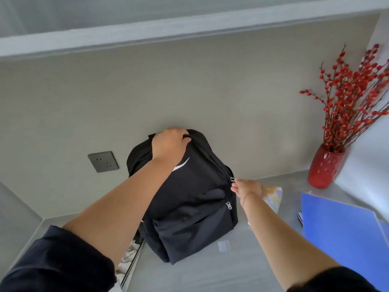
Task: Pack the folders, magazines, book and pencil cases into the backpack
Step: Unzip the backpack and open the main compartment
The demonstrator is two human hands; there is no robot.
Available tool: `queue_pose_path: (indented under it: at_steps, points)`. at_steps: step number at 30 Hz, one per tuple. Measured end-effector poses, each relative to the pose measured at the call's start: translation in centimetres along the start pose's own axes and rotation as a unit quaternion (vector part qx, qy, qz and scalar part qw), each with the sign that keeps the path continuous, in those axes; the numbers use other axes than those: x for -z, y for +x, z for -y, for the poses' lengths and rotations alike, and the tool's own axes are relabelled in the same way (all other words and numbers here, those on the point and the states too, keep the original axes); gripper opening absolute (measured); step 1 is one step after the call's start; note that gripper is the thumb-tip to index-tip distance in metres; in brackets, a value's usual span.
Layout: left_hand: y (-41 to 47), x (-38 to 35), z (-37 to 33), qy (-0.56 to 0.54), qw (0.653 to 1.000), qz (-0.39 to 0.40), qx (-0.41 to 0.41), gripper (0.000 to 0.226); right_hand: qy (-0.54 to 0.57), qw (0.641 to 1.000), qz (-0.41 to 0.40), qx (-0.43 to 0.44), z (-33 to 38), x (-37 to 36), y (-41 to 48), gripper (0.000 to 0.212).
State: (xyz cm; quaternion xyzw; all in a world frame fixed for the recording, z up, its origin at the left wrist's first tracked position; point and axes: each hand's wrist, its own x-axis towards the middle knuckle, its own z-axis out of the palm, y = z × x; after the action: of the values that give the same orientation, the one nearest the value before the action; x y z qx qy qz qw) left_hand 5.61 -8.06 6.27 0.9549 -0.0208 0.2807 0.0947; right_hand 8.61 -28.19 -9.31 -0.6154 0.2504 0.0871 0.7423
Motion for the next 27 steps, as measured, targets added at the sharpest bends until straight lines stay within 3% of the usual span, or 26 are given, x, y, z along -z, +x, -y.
queue_pose_path:
  at_steps: [4, 7, 10, 12, 15, 18, 22, 24, 27]
  points:
    - [-0.1, 2.0, -0.5, -0.037, 0.997, 0.013, 0.071, 0.020, 0.000, 0.999, 0.047, 0.005, 2.8, 0.2, -0.4, 0.031]
    - [-0.6, 4.7, 0.1, -0.115, 0.984, 0.045, 0.127, 0.016, 0.026, 0.996, 0.050, 0.070, 6.4, -0.1, -1.6, 0.031]
    - [-2.5, 6.9, 0.7, -0.200, 0.958, 0.109, 0.172, 0.010, -0.014, 0.982, 0.002, 0.187, 9.6, -0.8, -2.9, 0.012]
    - [-4.9, 8.0, 1.1, -0.239, 0.937, 0.157, 0.200, 0.011, -0.056, 0.968, 0.008, 0.246, 11.2, -2.0, -4.1, 0.012]
    - [-9.4, 8.1, 1.7, -0.329, 0.868, 0.251, 0.275, 0.014, -0.152, 0.939, 0.049, 0.305, 12.0, -4.5, -5.8, 0.013]
    - [-14.8, 6.7, 2.5, -0.411, 0.769, 0.349, 0.345, 0.011, -0.269, 0.899, 0.110, 0.326, 9.4, -7.6, -7.3, 0.013]
    - [-21.7, 3.1, 3.7, -0.428, 0.649, 0.476, 0.411, 0.038, -0.374, 0.850, 0.223, 0.297, 2.7, -11.1, -9.0, 0.008]
    - [-24.4, 1.8, 4.3, -0.402, 0.612, 0.536, 0.420, 0.043, -0.404, 0.823, 0.277, 0.288, -0.9, -12.4, -10.0, 0.012]
    - [-27.5, 0.3, 6.1, -0.361, 0.595, 0.583, 0.418, 0.057, -0.439, 0.793, 0.317, 0.280, -5.6, -13.4, -11.6, 0.012]
